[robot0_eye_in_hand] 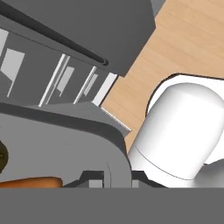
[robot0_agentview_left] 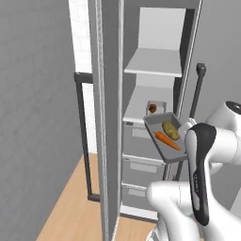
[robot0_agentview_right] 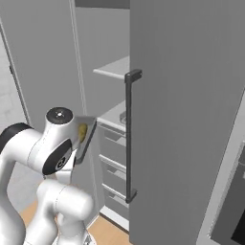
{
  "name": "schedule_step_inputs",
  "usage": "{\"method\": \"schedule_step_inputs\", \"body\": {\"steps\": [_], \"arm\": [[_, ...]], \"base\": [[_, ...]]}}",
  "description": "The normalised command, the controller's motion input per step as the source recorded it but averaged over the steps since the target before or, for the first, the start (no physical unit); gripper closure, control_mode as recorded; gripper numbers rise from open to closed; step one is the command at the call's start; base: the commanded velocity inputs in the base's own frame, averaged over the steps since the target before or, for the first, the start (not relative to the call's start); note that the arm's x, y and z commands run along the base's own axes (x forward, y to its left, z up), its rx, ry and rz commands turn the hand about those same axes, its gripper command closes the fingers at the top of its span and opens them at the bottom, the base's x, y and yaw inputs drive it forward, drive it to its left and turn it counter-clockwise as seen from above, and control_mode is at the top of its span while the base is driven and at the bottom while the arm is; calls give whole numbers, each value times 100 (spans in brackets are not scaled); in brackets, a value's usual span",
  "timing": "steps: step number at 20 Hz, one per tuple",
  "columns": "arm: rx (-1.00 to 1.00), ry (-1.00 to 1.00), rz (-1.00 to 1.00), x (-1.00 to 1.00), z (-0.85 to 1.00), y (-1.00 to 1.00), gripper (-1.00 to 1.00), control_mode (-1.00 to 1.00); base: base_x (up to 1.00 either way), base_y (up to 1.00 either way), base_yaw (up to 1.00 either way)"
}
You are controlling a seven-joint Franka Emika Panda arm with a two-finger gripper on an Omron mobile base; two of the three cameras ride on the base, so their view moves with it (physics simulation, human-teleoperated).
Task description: Take the meat container that has the chicken drumstick and place it on the second highest rack of the freezer. Then take the vegetable container that has the potato and carrot and place it on the highest rack of the freezer.
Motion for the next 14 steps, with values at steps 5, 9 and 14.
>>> {"method": "schedule_step_inputs", "body": {"steps": [5, 9, 14], "arm": [[0, 0, 0, 0, 0, 0, 100, 100], [0, 0, 0, 0, 0, 0, 100, 100], [0, 0, 0, 0, 0, 0, 100, 100]], "base": [[37, 6, -12], [59, 15, -12], [52, 26, -7]]}}
